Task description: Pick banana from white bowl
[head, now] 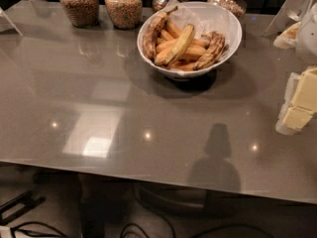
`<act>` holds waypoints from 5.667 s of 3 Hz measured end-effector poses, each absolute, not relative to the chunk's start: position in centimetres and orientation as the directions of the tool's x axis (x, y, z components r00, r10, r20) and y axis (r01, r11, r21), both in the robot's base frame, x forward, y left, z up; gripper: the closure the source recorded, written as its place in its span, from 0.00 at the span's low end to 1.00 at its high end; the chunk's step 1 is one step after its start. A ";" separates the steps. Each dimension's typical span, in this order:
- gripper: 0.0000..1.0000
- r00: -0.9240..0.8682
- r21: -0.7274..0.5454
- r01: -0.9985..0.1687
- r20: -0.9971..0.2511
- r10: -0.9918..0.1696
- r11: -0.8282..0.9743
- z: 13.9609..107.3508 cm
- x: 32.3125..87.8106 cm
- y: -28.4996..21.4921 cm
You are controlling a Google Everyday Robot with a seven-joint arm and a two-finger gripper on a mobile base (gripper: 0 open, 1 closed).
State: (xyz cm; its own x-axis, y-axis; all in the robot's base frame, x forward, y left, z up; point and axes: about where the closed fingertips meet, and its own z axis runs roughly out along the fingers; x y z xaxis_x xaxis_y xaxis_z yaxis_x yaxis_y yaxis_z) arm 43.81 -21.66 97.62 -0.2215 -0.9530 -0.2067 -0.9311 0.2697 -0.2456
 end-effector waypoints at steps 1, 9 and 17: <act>0.00 -0.221 -0.246 -0.931 -0.207 -0.953 0.270 97.6 43.8 -21.7; 0.00 0.616 -0.768 -0.494 0.022 -0.787 -0.408 102.5 61.8 -7.0; 0.44 0.711 -0.563 -0.203 0.478 -0.516 -0.801 97.6 69.7 -9.4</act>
Offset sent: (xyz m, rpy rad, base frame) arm 0.0199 0.0120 0.0094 0.0052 -0.1532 0.0790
